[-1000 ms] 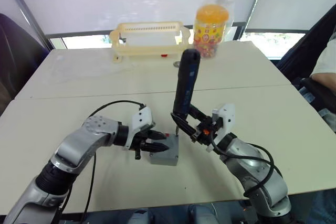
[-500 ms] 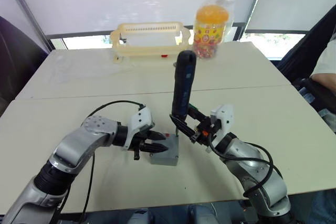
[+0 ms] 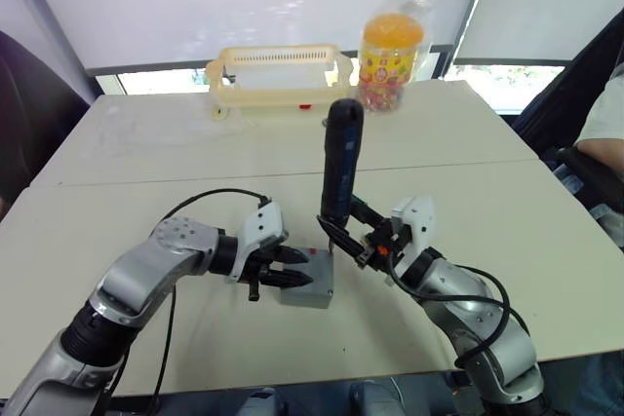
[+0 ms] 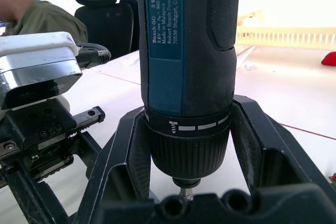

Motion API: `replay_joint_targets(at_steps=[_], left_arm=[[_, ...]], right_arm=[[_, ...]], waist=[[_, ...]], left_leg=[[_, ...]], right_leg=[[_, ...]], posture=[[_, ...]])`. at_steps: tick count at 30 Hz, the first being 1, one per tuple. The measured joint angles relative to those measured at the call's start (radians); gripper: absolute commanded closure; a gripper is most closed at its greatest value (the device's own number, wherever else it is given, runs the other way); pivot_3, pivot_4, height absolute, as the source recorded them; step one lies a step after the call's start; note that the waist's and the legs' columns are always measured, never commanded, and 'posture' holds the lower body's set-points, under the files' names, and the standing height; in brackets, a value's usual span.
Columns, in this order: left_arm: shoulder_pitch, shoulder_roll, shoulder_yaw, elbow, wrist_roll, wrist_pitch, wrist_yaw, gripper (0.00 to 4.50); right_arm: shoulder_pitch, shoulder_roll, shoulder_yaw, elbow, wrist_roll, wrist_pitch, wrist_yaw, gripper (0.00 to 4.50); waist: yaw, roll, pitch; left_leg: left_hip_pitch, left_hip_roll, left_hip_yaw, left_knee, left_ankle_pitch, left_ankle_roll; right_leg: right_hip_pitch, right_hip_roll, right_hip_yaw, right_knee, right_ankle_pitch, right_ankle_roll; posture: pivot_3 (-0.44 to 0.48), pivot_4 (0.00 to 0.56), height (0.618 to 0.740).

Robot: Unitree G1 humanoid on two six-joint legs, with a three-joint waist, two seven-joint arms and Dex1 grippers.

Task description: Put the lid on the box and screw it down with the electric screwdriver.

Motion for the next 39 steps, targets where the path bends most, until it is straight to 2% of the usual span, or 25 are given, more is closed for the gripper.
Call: replay_joint_targets(at_steps=[22, 39], left_arm=[[0.080, -0.001, -0.010, 0.045, 0.043, -0.162, -0.008, 2.71], [0.095, 0.009, -0.007, 0.053, 0.043, -0.185, -0.011, 2.71]], right_arm=[[-0.001, 0.001, 0.021, 0.038, -0.032, -0.040, 0.014, 2.73], [0.010, 0.032, 0.032, 0.073, -0.042, -0.083, 0.012, 2.73]], waist=[[0.001, 0.000, -0.018], [0.000, -0.001, -0.025]], left_leg=[[0.002, 0.000, 0.000, 0.000, 0.000, 0.000], [0.002, 0.001, 0.000, 0.000, 0.000, 0.000]], right_leg=[[0.002, 0.000, 0.000, -0.001, -0.002, -0.003], [0.003, 0.000, 0.000, -0.001, -0.002, -0.003]], posture=[[0.000, 0.150, 0.740], [0.000, 0.150, 0.740]])
